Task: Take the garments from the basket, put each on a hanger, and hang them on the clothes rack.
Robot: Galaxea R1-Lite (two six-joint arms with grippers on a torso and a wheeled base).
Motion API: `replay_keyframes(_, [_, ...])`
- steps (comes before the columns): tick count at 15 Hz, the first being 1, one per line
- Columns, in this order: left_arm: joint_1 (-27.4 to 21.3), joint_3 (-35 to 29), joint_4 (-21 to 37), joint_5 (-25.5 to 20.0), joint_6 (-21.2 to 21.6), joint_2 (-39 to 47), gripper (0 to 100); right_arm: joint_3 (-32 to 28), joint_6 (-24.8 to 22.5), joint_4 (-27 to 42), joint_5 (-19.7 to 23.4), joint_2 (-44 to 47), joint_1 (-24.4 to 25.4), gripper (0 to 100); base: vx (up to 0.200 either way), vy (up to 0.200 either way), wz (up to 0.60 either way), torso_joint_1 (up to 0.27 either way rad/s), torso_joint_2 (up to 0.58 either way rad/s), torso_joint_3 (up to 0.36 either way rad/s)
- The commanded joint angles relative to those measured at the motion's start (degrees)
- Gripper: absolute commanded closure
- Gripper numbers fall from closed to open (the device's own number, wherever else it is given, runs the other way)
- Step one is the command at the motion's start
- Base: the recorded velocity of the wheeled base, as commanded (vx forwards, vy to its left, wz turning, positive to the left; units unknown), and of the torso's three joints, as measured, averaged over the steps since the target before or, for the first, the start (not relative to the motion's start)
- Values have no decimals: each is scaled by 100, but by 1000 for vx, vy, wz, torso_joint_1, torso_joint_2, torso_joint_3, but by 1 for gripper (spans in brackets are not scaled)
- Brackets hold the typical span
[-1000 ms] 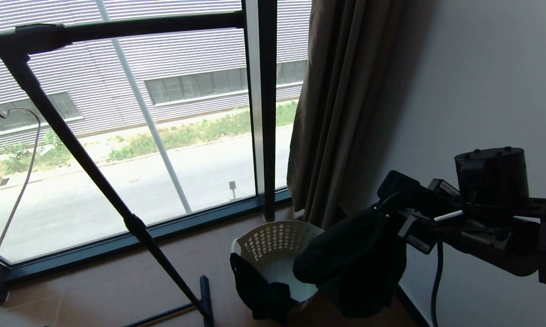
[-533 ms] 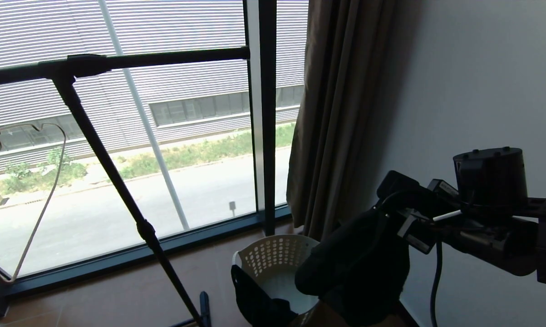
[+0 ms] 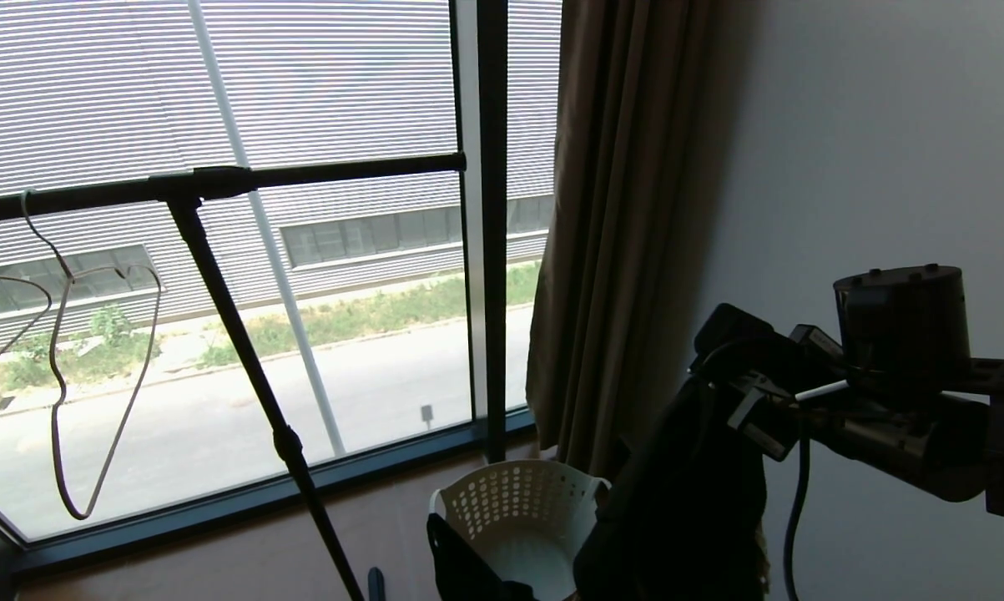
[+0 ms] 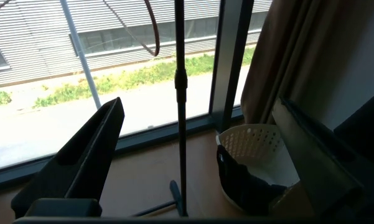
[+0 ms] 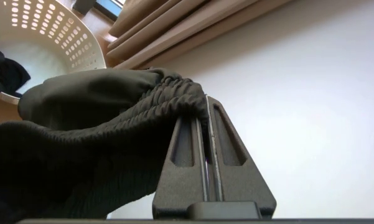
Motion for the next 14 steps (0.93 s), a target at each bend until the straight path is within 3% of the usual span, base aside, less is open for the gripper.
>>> replay_keyframes(1, [0, 0, -1, 0, 2, 6, 0, 15, -3, -3, -8, 13, 3, 100, 0, 0, 0, 227, -549, -320])
replay_keyframes(6, [0, 0, -1, 0, 2, 6, 0, 41, -3, -3, -8, 4, 3, 100, 0, 0, 0, 227, -556, -323])
replay_keyframes(14, [0, 0, -1, 26, -33, 6, 0, 76, -3, -12, 10, 22, 3, 100, 0, 0, 0, 151, -350, -202])
